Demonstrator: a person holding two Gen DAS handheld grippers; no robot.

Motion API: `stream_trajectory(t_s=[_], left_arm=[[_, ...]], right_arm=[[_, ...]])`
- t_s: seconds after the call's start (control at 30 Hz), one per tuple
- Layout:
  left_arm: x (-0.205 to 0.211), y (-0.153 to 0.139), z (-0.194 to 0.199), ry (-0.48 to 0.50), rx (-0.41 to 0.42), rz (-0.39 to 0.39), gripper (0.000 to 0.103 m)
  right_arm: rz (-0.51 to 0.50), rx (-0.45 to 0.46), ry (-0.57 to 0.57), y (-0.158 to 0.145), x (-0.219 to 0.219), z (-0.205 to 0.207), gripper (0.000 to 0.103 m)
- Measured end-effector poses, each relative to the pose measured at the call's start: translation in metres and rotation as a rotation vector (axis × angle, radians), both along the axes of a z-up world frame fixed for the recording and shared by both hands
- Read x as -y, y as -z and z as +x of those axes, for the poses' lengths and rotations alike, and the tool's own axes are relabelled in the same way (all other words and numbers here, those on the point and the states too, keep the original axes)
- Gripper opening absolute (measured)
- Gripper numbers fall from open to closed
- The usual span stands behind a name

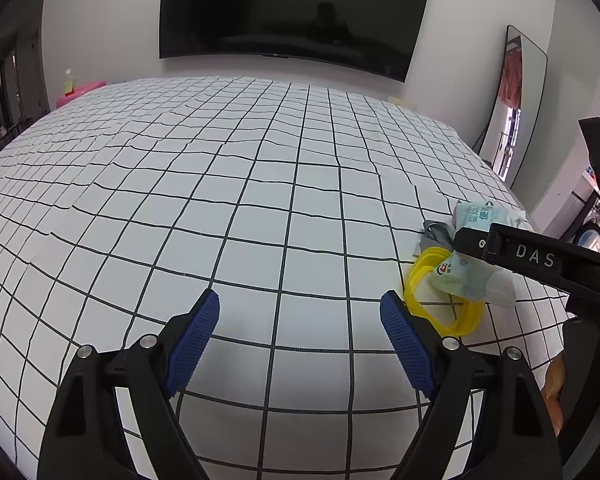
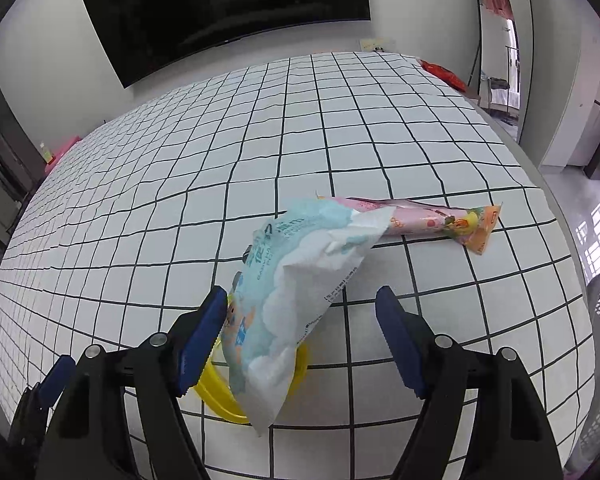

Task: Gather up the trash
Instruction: 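Grasp the blue wet-wipes pack with the right gripper, then lift the wipes pack with the right gripper while the left gripper grasps the yellow ring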

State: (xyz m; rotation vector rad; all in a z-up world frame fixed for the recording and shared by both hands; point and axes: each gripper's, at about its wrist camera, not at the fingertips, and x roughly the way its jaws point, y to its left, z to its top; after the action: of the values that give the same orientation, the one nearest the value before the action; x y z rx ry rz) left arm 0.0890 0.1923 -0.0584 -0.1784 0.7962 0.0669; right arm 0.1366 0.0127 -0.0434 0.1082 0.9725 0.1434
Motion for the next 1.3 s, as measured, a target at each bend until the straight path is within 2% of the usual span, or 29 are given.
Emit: stream_trajectory(t_s=[0.07, 0.2, 0.53, 0.93, 1.1, 1.2, 1.3], left_arm=[[0.0, 0.0, 0.0, 0.0, 0.0, 0.0, 0.081], [0.001, 0.0, 0.001, 0.01, -0.003, -0.013, 0.081], [0.005, 0.0, -0.001, 0.017, 0.002, -0.005, 0.081], [0.026, -0.009, -0.01, 0.062, 0.009, 0.051, 0.081], [0.046, -0.019, -0.022, 0.117, -0.007, 0.056, 0.081], [0.059, -0.027, -0.029, 0.143, 0.0, 0.082, 0.087], [0.072, -0.033, -0.031, 0.168, 0.004, 0.085, 0.088]], right_arm=[[-0.004, 0.002, -0.012, 0.001, -0.003, -0.002, 0.072], [-0.003, -0.013, -0.032, 0.004, -0.008, -0.006, 0.05], [0.012, 0.038, -0.041, -0.01, 0.005, -0.029, 0.049], [0.042, 0.074, 0.015, -0.027, 0.067, -0.069, 0.049], [0.072, 0.088, 0.044, -0.028, 0.095, -0.086, 0.049], [0.098, 0.093, 0.061, -0.027, 0.111, -0.096, 0.049], [0.123, 0.095, 0.075, -0.025, 0.128, -0.105, 0.049]])
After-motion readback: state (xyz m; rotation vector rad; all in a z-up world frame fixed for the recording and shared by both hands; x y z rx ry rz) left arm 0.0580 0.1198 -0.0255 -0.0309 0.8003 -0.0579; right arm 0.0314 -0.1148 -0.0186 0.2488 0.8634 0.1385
